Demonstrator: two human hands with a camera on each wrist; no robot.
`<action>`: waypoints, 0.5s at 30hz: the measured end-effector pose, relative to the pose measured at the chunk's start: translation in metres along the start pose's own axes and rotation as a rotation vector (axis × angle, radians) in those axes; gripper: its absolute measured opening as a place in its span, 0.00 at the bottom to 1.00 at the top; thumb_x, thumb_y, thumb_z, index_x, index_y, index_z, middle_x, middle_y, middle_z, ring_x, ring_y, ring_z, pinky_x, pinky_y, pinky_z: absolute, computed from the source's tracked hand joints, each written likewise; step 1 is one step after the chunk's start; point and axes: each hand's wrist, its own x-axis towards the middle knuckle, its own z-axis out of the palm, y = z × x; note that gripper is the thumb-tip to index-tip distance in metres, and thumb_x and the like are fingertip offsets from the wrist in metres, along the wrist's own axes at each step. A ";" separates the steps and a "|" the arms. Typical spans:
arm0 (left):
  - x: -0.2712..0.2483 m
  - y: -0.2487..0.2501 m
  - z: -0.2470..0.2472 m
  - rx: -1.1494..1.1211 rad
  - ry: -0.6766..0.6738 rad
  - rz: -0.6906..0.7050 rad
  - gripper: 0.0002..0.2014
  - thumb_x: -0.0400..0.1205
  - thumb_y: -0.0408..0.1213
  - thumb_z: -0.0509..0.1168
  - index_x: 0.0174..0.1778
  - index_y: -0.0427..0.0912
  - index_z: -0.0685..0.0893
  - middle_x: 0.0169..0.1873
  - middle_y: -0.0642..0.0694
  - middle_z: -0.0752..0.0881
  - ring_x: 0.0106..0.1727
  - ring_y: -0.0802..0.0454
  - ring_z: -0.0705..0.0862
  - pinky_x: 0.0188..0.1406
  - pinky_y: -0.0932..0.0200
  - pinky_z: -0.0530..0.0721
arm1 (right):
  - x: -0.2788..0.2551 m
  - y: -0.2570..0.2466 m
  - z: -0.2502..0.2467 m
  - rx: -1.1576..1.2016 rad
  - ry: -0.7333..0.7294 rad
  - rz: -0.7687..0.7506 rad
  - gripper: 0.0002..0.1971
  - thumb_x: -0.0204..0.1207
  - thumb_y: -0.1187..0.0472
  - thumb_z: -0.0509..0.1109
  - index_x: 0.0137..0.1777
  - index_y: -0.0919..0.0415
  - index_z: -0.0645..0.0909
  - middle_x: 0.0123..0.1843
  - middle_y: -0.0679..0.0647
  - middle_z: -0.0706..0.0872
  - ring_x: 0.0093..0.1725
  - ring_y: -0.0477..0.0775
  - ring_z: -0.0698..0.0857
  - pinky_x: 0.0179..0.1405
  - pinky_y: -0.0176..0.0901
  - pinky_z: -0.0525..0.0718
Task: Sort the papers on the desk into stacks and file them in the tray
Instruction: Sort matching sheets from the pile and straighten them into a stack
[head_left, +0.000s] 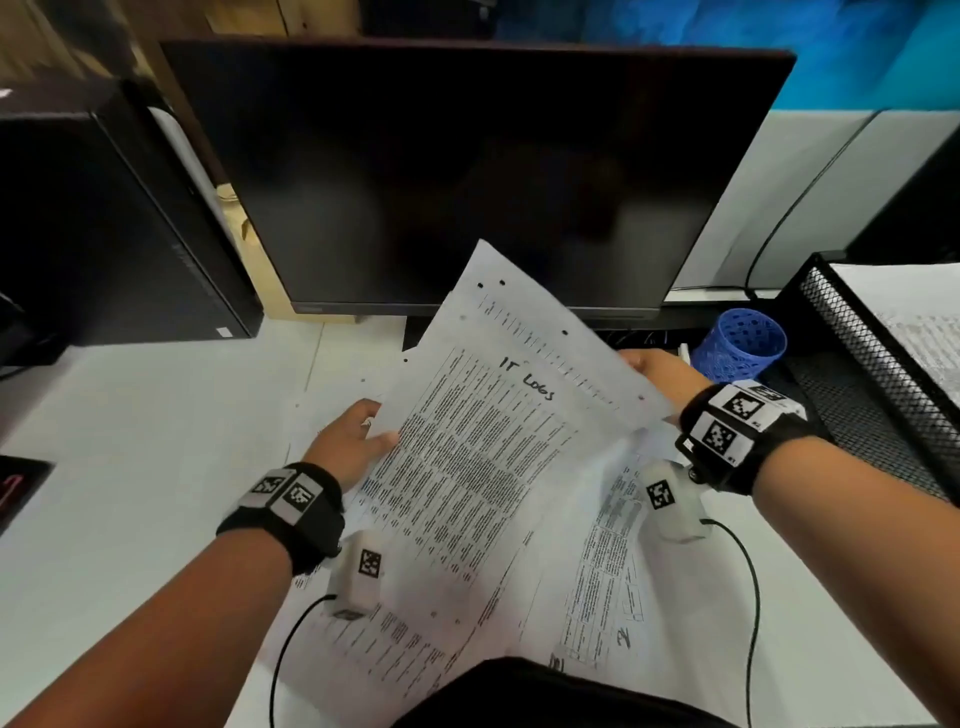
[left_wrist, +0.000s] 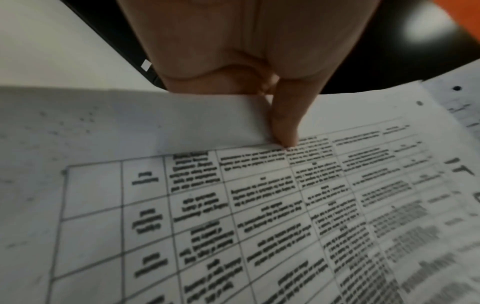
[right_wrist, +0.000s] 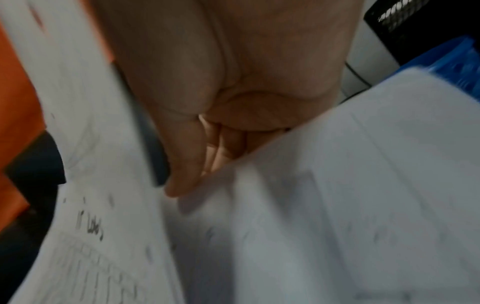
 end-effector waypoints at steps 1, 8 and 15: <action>-0.001 -0.005 0.003 0.003 0.018 -0.036 0.20 0.82 0.37 0.65 0.70 0.45 0.70 0.66 0.49 0.76 0.68 0.49 0.75 0.60 0.59 0.70 | -0.004 -0.002 0.002 -0.061 -0.021 0.010 0.12 0.80 0.70 0.63 0.51 0.56 0.85 0.47 0.56 0.88 0.40 0.47 0.86 0.31 0.30 0.74; -0.004 -0.033 0.019 0.226 -0.120 -0.210 0.28 0.86 0.43 0.59 0.81 0.40 0.60 0.80 0.43 0.62 0.80 0.45 0.62 0.76 0.54 0.60 | -0.017 0.063 0.026 0.015 -0.227 0.352 0.12 0.73 0.48 0.73 0.42 0.53 0.76 0.42 0.55 0.86 0.43 0.52 0.85 0.37 0.40 0.81; -0.006 -0.025 0.045 0.168 -0.170 -0.174 0.18 0.87 0.39 0.55 0.72 0.39 0.71 0.63 0.42 0.79 0.61 0.43 0.78 0.56 0.58 0.70 | -0.024 0.090 0.078 0.340 -0.089 0.449 0.11 0.81 0.66 0.64 0.35 0.60 0.76 0.30 0.58 0.81 0.29 0.56 0.80 0.26 0.41 0.83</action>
